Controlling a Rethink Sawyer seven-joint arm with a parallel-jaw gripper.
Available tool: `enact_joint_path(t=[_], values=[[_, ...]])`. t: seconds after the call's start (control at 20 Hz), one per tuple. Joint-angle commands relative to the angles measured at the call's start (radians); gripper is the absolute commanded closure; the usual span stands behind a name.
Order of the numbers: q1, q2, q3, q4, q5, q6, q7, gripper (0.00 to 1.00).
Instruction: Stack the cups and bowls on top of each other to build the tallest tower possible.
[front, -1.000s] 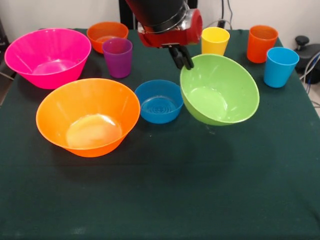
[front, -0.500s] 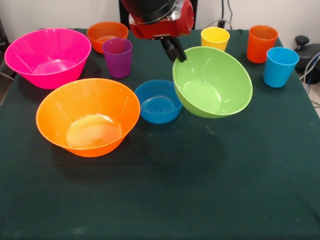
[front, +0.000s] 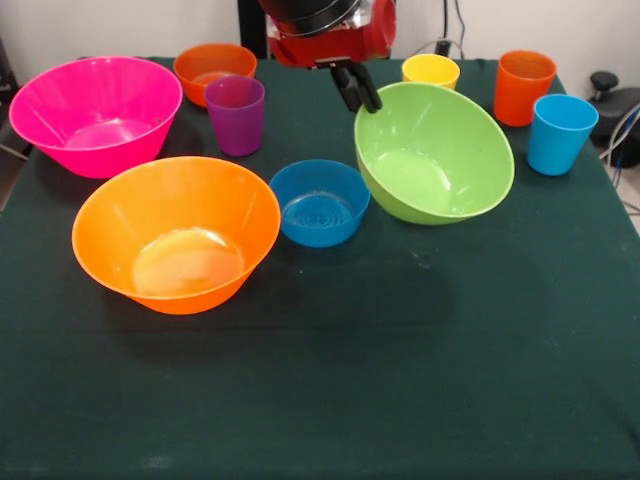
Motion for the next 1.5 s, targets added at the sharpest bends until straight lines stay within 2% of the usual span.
enact_joint_path(t=[0.05, 0.6, 1.5], values=[[-0.021, -0.015, 0.03, 0.063, -0.092, -0.069, -0.133, 1.0], [-0.067, 0.003, 0.04, 0.066, -0.11, -0.065, -0.162, 1.0], [-0.122, -0.006, 0.07, 0.067, -0.157, -0.039, -0.152, 1.0]])
